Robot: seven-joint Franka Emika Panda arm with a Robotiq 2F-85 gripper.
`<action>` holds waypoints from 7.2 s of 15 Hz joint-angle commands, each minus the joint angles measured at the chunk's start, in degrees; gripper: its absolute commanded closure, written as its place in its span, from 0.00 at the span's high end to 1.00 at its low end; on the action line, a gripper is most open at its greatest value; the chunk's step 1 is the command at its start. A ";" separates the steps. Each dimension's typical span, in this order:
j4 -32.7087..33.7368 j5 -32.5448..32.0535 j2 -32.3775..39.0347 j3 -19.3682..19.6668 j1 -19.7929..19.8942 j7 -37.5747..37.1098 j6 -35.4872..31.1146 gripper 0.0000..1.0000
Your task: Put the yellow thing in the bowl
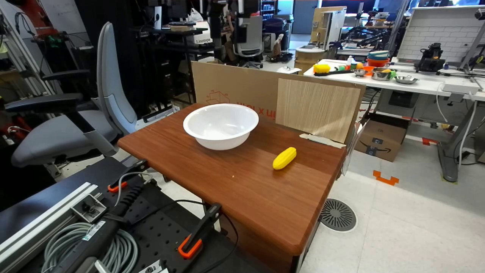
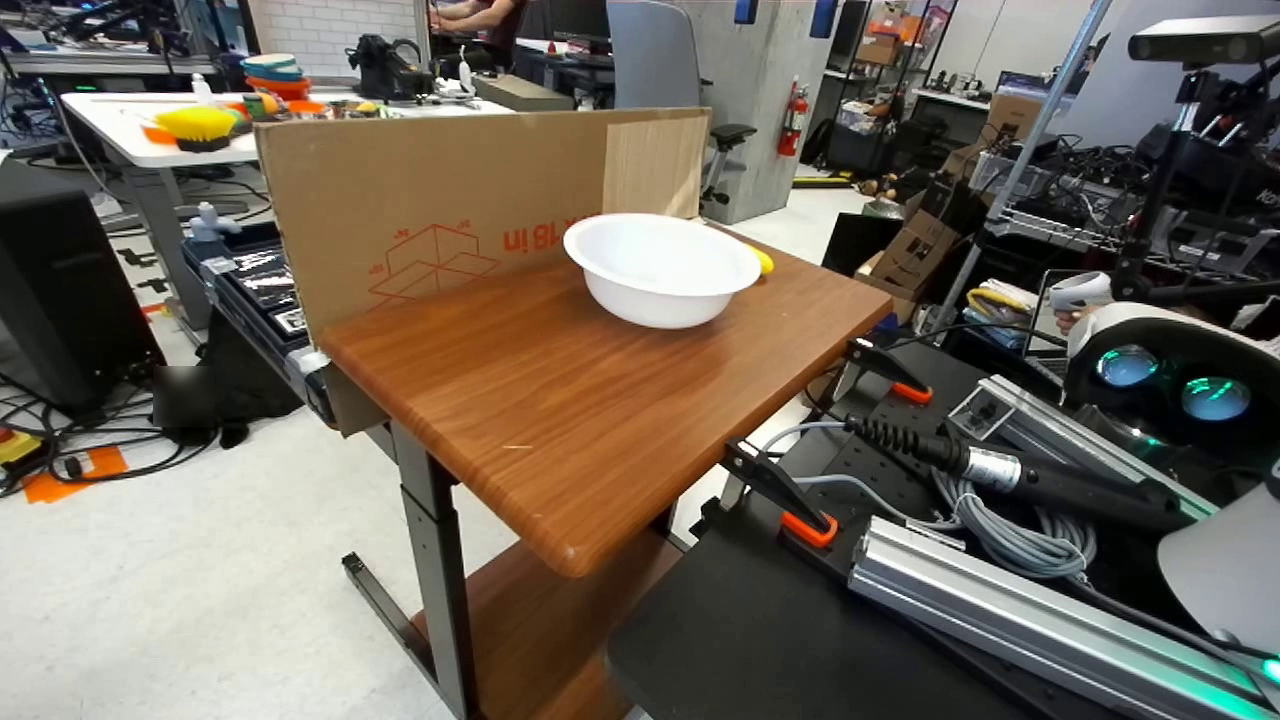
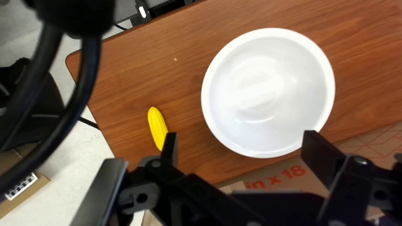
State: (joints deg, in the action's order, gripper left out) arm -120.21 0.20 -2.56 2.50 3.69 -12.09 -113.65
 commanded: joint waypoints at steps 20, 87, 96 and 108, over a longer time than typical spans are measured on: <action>13.78 3.40 31.20 4.54 5.62 9.05 -10.97 1.00; 4.62 1.55 17.42 1.33 -0.43 8.39 -13.37 0.08; 8.67 2.52 24.89 -2.39 -4.82 7.22 -11.45 0.08; 10.73 2.27 28.83 -0.99 -4.41 5.67 -10.73 0.88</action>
State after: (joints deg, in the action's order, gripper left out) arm -110.81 2.73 25.91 1.47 -0.83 -5.50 -125.08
